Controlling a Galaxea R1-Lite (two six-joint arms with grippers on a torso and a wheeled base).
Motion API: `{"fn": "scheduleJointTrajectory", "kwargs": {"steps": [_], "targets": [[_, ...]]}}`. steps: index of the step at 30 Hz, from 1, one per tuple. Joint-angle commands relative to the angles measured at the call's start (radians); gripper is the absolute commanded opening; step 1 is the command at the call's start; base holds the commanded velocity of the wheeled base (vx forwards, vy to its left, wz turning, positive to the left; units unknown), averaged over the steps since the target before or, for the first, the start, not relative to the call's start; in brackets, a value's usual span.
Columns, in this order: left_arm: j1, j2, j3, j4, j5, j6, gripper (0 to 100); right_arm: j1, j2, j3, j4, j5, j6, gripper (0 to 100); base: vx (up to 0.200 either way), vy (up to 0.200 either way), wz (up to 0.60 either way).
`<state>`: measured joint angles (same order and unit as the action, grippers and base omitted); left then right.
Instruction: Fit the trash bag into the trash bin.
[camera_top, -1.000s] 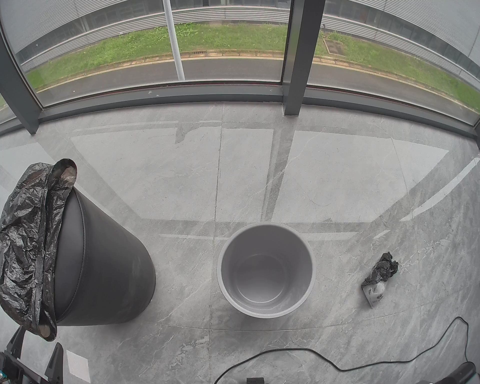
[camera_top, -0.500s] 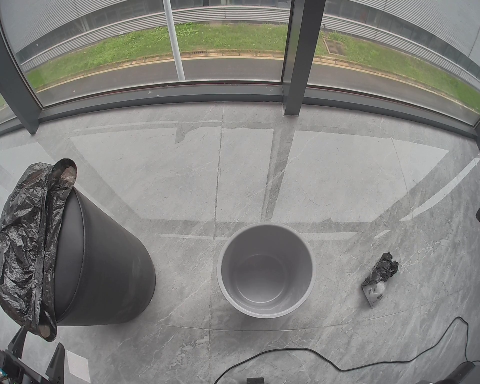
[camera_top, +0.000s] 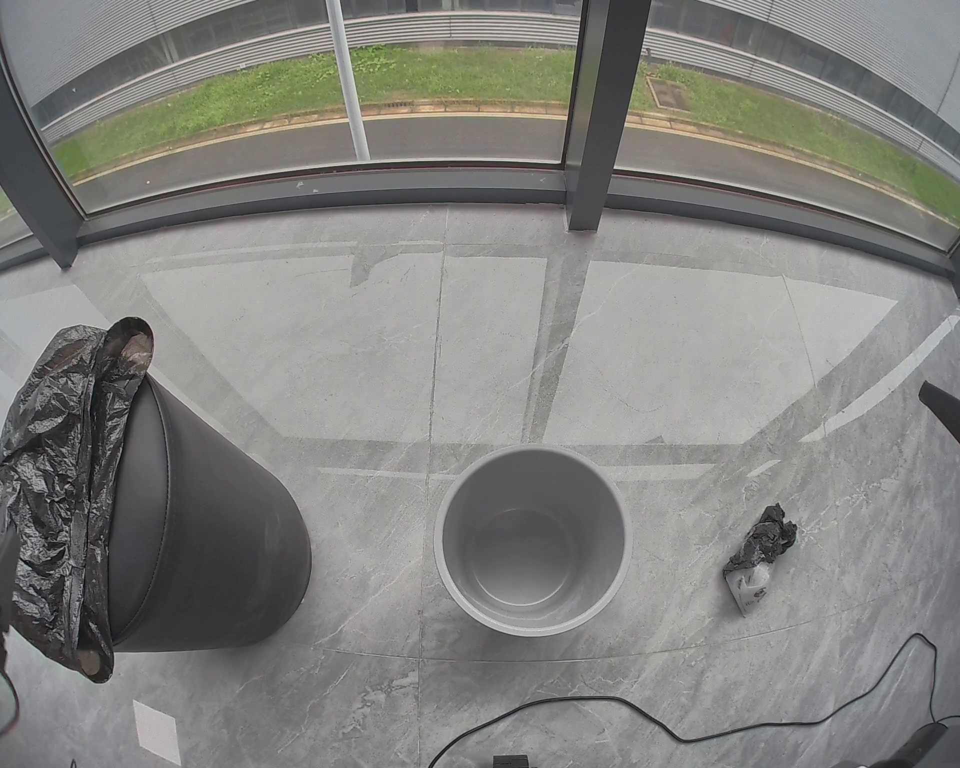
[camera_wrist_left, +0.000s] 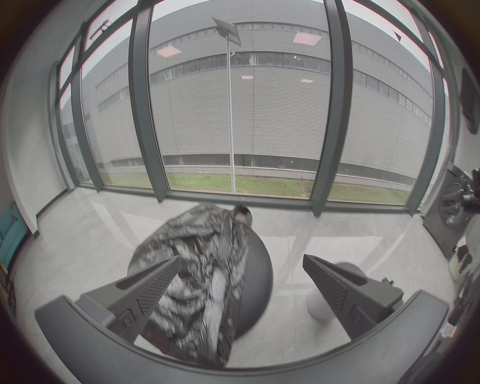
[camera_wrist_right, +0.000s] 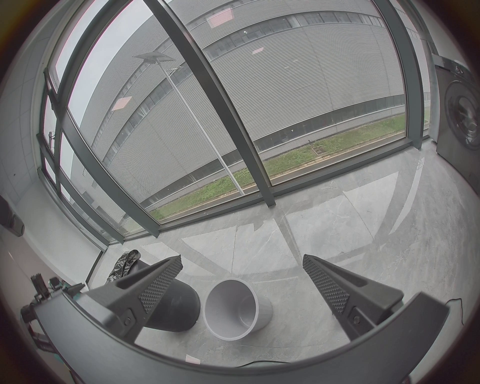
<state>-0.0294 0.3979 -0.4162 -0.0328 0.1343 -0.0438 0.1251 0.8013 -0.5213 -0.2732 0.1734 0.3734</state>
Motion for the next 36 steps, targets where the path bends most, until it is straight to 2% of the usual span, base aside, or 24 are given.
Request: {"fn": "scheduleJointTrajectory", "kwargs": {"steps": [1, 6, 9, 10, 13, 19, 36], "targets": [[-0.021, 0.668, -0.159, -0.478, 0.237, 0.082, 100, 0.057, 0.142, 0.001, -0.104, 0.006, 0.027, 100, 0.0, 0.0, 0.0], [-0.067, 0.722, -0.164, -0.489, 0.235, 0.064, 100, 0.057, 0.142, 0.015, -0.115, 0.008, 0.055, 100, 0.0, 0.0, 0.0], [-0.076, 0.832, -0.245, -0.501, 0.24, 0.051, 100, 0.059, 0.142, 0.015, -0.123, 0.008, 0.056, 100, 0.0, 0.0, 0.0], [-0.076, 0.923, -0.329, -0.518, 0.242, 0.028, 100, 0.057, 0.141, 0.017, -0.124, 0.008, 0.055, 100, 0.0, 0.0, 0.0], [-0.076, 1.026, -0.429, -0.521, 0.248, 0.019, 100, 0.057, 0.139, 0.021, -0.124, 0.008, 0.055, 100, 0.0, 0.0, 0.0], [-0.073, 1.148, -0.504, -0.529, 0.291, 0.012, 100, 0.057, 0.142, 0.037, -0.124, 0.008, 0.053, 100, 0.0, 0.0, 0.0], [-0.055, 1.049, -0.461, -0.527, 0.317, 0.024, 100, 0.057, 0.142, 0.041, -0.123, 0.008, 0.053, 100, 0.0, 0.0, 0.0]]}}
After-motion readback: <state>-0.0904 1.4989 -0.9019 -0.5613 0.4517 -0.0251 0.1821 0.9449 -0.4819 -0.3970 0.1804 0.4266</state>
